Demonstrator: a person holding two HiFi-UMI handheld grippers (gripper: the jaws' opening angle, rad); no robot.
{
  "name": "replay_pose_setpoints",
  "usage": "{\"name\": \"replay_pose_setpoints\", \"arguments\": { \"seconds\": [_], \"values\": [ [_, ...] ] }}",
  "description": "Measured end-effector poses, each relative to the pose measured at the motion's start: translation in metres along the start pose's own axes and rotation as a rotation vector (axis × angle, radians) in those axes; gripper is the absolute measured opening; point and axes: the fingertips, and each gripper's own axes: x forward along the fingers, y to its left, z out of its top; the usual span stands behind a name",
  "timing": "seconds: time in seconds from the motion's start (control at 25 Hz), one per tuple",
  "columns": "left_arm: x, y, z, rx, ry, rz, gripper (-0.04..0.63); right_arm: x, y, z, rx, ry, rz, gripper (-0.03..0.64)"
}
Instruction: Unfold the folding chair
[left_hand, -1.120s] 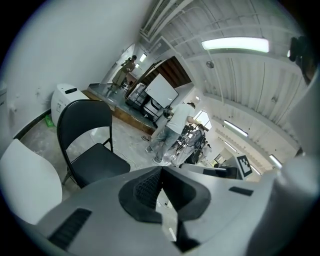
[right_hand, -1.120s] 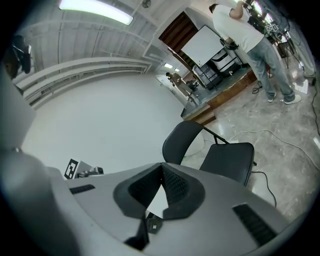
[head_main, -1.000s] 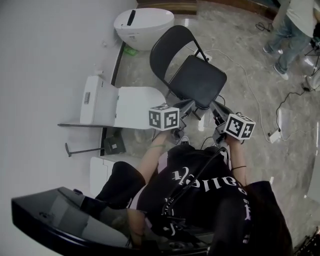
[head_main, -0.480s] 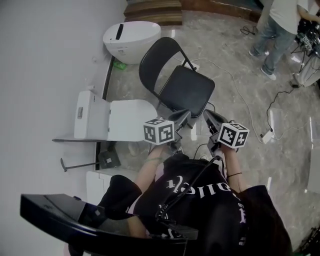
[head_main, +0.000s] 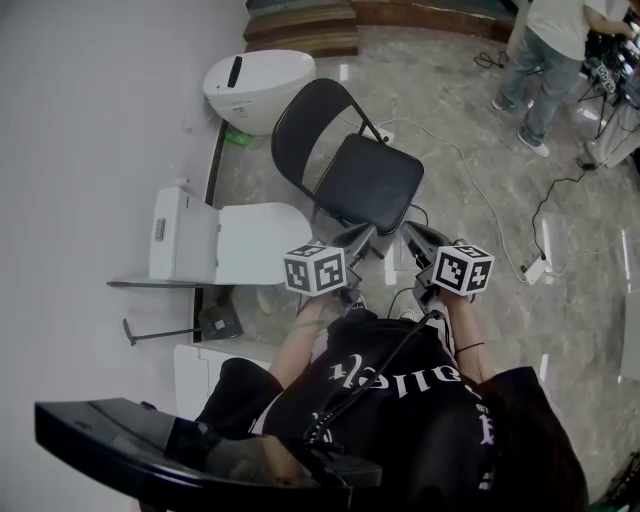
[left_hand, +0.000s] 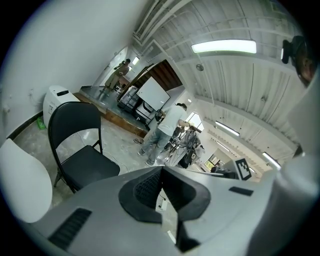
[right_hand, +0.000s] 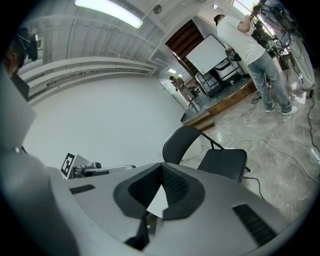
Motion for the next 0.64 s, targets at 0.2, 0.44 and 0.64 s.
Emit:
{"name": "replay_pose_setpoints", "arguments": {
  "seconds": [0.2, 0.44, 0.64],
  "values": [
    [0.002, -0.009, -0.007, 0.003, -0.005, 0.012, 0.003, -0.009, -0.003, -0.001, -0.011, 0.001, 0.011, 0.014],
    [0.002, -0.008, -0.011, -0.001, -0.003, 0.031, 0.003, -0.012, -0.007, -0.004, -0.002, 0.005, 0.016, 0.014],
    [0.004, -0.012, -0.019, -0.007, -0.004, 0.048, 0.003, -0.017, -0.013, -0.006, 0.001, 0.011, 0.027, 0.014]
  ]
}}
